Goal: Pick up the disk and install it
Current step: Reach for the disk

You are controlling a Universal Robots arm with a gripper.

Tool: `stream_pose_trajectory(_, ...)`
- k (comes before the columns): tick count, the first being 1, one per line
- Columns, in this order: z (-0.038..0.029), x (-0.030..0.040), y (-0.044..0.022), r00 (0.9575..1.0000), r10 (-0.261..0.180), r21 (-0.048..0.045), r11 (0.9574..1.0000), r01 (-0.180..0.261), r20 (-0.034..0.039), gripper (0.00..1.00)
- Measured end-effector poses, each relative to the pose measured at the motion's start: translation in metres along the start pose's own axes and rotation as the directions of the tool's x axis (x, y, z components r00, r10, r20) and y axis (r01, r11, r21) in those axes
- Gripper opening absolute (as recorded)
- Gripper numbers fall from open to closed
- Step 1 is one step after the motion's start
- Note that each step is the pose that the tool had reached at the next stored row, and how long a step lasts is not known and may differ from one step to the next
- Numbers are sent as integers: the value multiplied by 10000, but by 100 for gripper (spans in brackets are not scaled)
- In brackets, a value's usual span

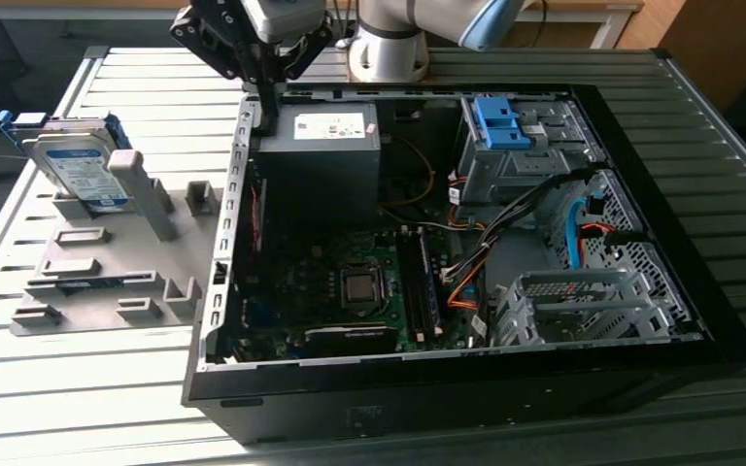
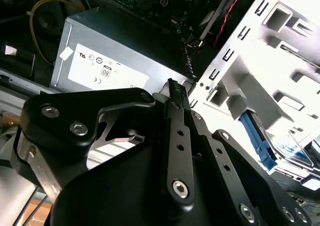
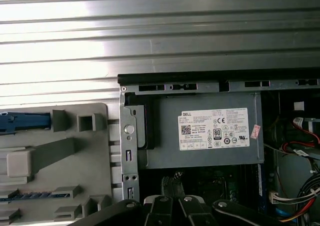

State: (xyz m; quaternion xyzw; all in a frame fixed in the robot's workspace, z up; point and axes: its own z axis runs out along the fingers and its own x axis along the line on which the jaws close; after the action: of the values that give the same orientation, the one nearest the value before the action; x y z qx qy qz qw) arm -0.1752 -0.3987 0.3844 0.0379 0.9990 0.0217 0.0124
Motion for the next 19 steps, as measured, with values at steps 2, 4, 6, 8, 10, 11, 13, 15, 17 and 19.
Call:
stream_pose_trajectory(2,0,1,0,10000,-2,1,10000,2,-1,11)
stream_pose_trajectory(4,0,2,-1,10000,0,0,10000,0,-1,11)
stream_pose_trajectory(6,0,2,-1,10000,0,0,10000,0,-1,11)
stream_pose_trajectory(8,0,10,-1,10000,1,0,10000,-1,0,11)
stream_pose_trajectory(10,-1,39,-4,10000,-1,1,10000,1,-1,11)
stream_pose_trajectory(11,-2,60,-5,10000,-1,1,10000,1,-1,11)
stream_pose_trajectory(13,-2,98,-7,10000,0,0,10000,0,-1,11)
stream_pose_trajectory(15,-2,127,-8,10000,0,1,10000,0,-2,11)
stream_pose_trajectory(17,-1,150,-9,10000,0,0,10000,0,-3,11)
stream_pose_trajectory(19,-1,174,-10,10000,0,0,10000,0,-4,11)
